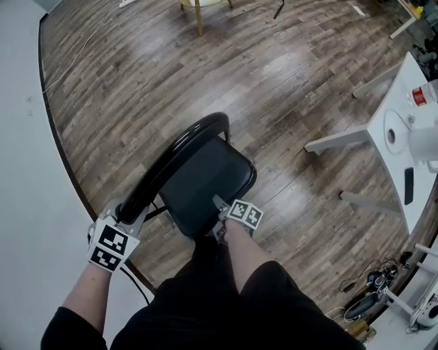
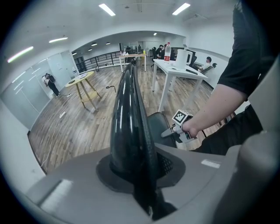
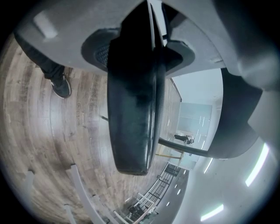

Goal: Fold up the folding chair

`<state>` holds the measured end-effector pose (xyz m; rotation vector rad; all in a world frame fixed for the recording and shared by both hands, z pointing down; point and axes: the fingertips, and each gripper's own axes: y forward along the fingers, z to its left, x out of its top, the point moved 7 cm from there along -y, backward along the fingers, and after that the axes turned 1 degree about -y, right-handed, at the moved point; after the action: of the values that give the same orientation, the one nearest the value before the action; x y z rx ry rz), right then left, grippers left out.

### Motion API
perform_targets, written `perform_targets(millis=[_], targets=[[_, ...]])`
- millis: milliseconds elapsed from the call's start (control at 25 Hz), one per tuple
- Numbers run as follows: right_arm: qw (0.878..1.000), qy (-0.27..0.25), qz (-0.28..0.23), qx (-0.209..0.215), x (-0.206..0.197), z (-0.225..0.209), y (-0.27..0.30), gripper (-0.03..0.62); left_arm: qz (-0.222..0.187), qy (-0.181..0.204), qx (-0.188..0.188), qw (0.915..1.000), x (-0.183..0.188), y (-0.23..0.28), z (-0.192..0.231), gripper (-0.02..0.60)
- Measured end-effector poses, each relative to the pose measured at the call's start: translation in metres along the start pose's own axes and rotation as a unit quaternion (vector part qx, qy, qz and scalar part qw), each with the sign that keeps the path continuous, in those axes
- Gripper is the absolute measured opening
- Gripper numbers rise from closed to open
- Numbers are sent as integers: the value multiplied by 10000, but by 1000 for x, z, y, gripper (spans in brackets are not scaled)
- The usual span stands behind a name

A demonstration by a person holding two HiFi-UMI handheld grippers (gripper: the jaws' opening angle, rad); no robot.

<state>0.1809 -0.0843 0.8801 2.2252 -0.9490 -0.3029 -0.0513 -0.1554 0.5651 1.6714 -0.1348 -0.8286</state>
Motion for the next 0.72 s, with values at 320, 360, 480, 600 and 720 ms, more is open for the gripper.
perform_targets(millis=[320, 360, 480, 600, 720], targets=[[10000, -4, 25, 30, 0, 10, -1, 241, 28, -82, 52, 9999, 1, -1, -7, 69], [10000, -8, 23, 23, 0, 11, -1, 239, 26, -92, 59, 9999, 1, -1, -8, 67], [10000, -10, 20, -4, 0, 16, -1, 238, 24, -115, 86, 9999, 2, -1, -11, 67], [10000, -10, 31, -34, 1, 20, -2, 236, 44, -152, 109, 9998, 2, -1, -17, 67], [10000, 5, 58, -38, 1, 24, -3, 233, 26, -265, 83, 9996, 1, -1, -21, 66]])
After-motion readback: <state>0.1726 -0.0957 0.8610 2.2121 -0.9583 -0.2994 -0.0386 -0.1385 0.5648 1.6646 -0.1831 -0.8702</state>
